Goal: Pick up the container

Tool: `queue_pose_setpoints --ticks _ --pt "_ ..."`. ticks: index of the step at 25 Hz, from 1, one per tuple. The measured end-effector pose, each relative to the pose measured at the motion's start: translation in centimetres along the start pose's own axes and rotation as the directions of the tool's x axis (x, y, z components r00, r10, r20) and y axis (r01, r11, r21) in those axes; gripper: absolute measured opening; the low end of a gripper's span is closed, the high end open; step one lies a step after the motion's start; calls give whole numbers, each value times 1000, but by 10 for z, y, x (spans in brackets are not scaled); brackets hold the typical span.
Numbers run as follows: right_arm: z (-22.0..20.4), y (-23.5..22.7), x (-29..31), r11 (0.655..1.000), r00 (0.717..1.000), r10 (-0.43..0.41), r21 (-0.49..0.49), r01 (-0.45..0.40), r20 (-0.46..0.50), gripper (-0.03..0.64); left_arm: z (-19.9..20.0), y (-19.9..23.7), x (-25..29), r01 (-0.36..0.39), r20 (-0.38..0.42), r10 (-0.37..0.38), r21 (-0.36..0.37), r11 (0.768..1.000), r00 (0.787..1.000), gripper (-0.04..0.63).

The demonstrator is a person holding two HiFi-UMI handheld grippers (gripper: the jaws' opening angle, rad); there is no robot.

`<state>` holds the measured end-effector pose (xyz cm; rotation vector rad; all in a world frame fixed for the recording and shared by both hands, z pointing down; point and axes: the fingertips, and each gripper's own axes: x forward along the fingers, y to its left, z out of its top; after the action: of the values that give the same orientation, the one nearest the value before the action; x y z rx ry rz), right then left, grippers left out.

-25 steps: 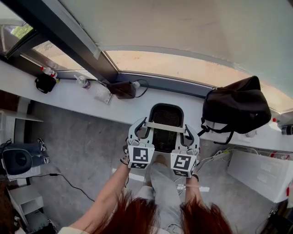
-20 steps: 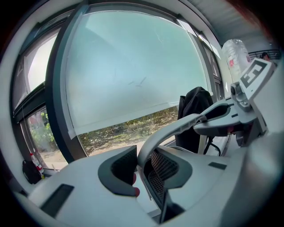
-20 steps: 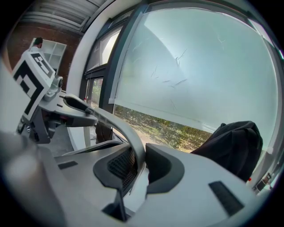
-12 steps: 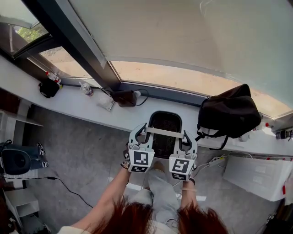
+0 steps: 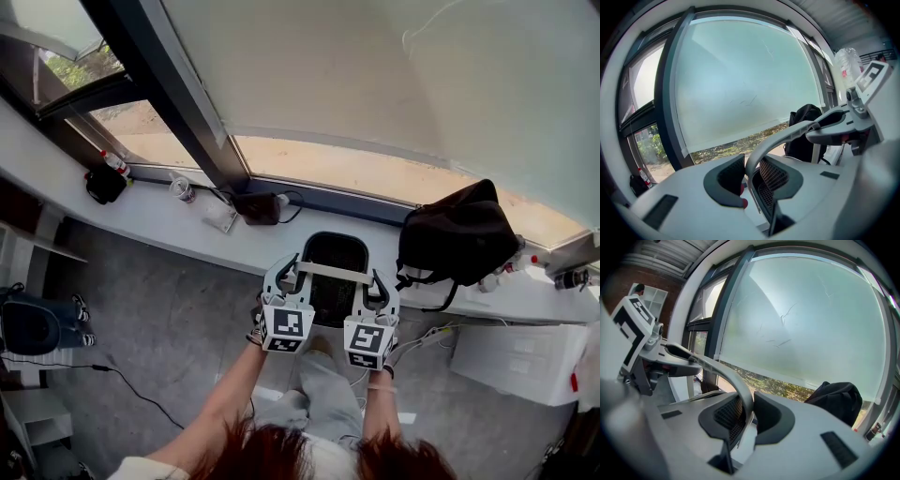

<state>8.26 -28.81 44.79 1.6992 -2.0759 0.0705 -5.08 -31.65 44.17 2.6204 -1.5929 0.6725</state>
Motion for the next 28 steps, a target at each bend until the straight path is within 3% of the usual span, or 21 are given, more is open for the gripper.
queue_pose_setpoints --ticks 28 --pt "52 31 -124 998 996 -36 -39 40 85 87 43 -5 -128 -42 102 45 -26 999 994 107"
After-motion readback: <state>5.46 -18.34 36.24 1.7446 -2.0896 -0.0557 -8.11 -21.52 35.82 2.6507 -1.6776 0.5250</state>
